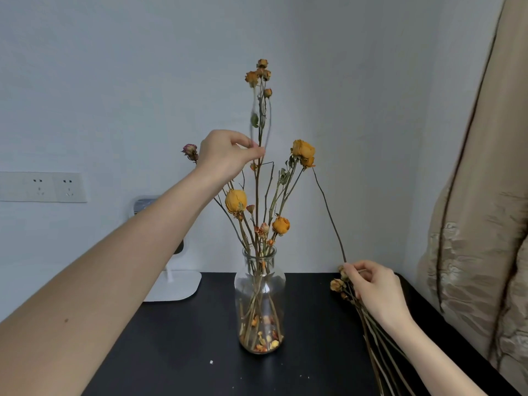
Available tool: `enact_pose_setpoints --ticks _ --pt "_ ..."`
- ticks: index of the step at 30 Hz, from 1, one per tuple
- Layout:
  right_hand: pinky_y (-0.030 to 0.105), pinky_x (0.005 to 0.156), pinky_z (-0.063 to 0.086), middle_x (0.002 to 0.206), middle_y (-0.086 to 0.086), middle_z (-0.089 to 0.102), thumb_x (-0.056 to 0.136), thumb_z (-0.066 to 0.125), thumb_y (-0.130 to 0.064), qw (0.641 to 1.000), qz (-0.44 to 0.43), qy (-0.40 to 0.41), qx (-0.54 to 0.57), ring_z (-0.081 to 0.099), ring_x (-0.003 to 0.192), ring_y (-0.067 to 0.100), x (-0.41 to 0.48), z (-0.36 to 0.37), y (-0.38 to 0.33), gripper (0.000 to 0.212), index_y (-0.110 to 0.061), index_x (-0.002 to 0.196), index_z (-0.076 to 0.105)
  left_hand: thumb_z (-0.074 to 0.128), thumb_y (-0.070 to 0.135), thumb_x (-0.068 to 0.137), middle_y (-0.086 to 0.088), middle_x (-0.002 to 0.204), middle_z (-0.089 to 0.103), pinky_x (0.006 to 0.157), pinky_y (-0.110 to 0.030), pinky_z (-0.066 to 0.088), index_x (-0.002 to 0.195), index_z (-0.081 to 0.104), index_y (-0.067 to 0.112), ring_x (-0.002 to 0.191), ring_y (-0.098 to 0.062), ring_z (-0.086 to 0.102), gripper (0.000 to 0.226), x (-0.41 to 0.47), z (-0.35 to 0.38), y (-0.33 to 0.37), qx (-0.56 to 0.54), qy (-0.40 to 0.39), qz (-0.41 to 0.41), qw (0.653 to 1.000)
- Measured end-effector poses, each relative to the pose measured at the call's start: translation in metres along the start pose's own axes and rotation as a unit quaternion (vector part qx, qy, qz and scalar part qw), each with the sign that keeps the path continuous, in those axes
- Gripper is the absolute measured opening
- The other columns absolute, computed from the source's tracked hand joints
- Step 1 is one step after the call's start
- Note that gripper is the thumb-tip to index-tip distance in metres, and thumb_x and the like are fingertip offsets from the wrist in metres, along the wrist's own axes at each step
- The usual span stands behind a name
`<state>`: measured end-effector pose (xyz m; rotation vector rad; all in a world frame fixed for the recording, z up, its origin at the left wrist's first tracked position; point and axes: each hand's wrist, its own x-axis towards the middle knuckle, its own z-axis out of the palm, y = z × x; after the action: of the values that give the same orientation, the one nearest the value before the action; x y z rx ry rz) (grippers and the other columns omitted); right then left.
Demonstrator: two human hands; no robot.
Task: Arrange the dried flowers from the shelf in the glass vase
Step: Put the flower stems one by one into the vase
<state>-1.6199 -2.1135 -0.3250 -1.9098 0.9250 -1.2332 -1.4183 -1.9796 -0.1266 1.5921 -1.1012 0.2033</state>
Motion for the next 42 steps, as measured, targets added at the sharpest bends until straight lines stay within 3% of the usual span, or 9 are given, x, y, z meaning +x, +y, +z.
enact_pose_setpoints --ticks 9,15,19,24,28,32,37,39,42 --pt "0.005 0.043 0.035 0.043 -0.006 0.052 0.091 0.059 -0.024 1.0 -0.001 0.002 -0.008 0.047 0.037 -0.002 0.001 0.002 -0.001 0.02 -0.013 0.078 0.068 0.073 0.02 0.075 -0.003 0.101 0.067 0.08 -0.028 0.044 0.087 0.07 0.003 0.1 -0.018 0.058 0.021 0.004 0.014 -0.008 0.119 -0.15 -0.054 0.98" --pt "0.004 0.043 0.035 0.043 -0.005 0.051 0.091 0.059 -0.024 1.0 0.0 0.005 -0.014 0.045 0.036 -0.002 0.001 0.0 -0.001 0.02 -0.012 0.078 0.068 0.076 0.027 0.074 0.001 0.108 0.061 0.083 -0.025 0.035 0.109 0.068 0.008 0.099 -0.013 0.049 0.041 0.005 0.016 -0.005 0.033 -0.143 -0.061 0.987" --pt "0.005 0.046 0.037 0.045 -0.005 0.053 0.091 0.059 -0.025 1.0 0.003 0.007 -0.011 0.048 0.039 -0.001 0.0 0.0 -0.003 0.019 -0.012 0.081 0.068 0.076 0.026 0.074 -0.008 0.124 0.062 0.089 -0.03 0.041 0.098 0.07 0.001 0.114 -0.022 0.054 0.036 0.004 0.02 -0.016 0.112 -0.164 -0.079 0.977" --pt "0.004 0.047 0.038 0.045 -0.007 0.053 0.092 0.058 -0.023 1.0 0.003 0.016 0.004 0.049 0.04 -0.002 0.0 0.001 -0.007 0.017 -0.012 0.081 0.067 0.077 0.03 0.071 -0.012 0.108 0.068 0.098 -0.046 0.044 0.061 0.057 0.007 0.111 -0.026 0.057 0.032 0.002 0.018 -0.023 0.174 -0.17 -0.081 0.967" --pt "0.004 0.042 0.036 0.036 -0.01 0.05 0.092 0.057 -0.022 0.997 0.004 0.04 0.063 0.047 0.037 -0.002 0.003 0.001 -0.018 0.019 -0.009 0.08 0.065 0.076 0.034 0.071 -0.01 0.109 0.066 0.099 -0.046 0.043 0.084 0.07 0.011 0.113 -0.028 0.054 0.027 -0.003 0.012 -0.023 0.161 -0.165 -0.061 0.971" --pt "0.021 0.05 0.043 0.048 -0.006 0.051 0.094 0.052 -0.026 0.992 -0.011 0.049 0.118 0.045 0.043 0.002 0.008 0.0 -0.037 0.02 -0.013 0.083 0.064 0.071 0.036 0.076 -0.002 0.106 0.06 0.1 -0.047 0.04 0.113 0.065 0.021 0.116 -0.027 0.047 0.041 -0.029 0.003 -0.033 0.134 -0.089 -0.027 0.987" --pt "0.021 0.05 0.036 0.057 -0.002 0.053 0.098 0.044 -0.022 0.983 -0.085 0.059 0.153 0.043 0.043 0.0 0.016 0.0 -0.07 0.02 -0.022 0.081 0.055 0.058 0.028 0.081 0.017 0.078 0.041 0.073 -0.028 0.032 0.081 0.052 0.022 0.083 -0.012 0.04 0.008 -0.115 0.014 -0.08 0.045 0.171 0.088 0.98" --pt "0.016 0.046 0.036 0.059 -0.002 0.055 0.099 0.041 -0.021 0.979 -0.116 0.074 0.152 0.043 0.042 0.001 0.021 0.0 -0.082 0.022 -0.024 0.08 0.051 0.065 0.022 0.078 0.016 0.079 0.038 0.072 -0.029 0.034 0.083 0.046 0.019 0.081 -0.013 0.039 0.019 -0.139 0.027 -0.111 0.054 0.16 0.035 0.985" --pt "0.013 0.044 0.035 0.061 -0.002 0.055 0.1 0.038 -0.021 0.973 -0.153 0.095 0.144 0.044 0.043 0.0 0.026 0.002 -0.097 0.024 -0.026 0.078 0.047 0.072 0.034 0.074 0.009 0.098 0.044 0.088 -0.036 0.044 0.106 0.047 0.019 0.103 -0.019 0.048 0.043 -0.151 0.051 -0.147 0.087 0.033 -0.088 0.992"
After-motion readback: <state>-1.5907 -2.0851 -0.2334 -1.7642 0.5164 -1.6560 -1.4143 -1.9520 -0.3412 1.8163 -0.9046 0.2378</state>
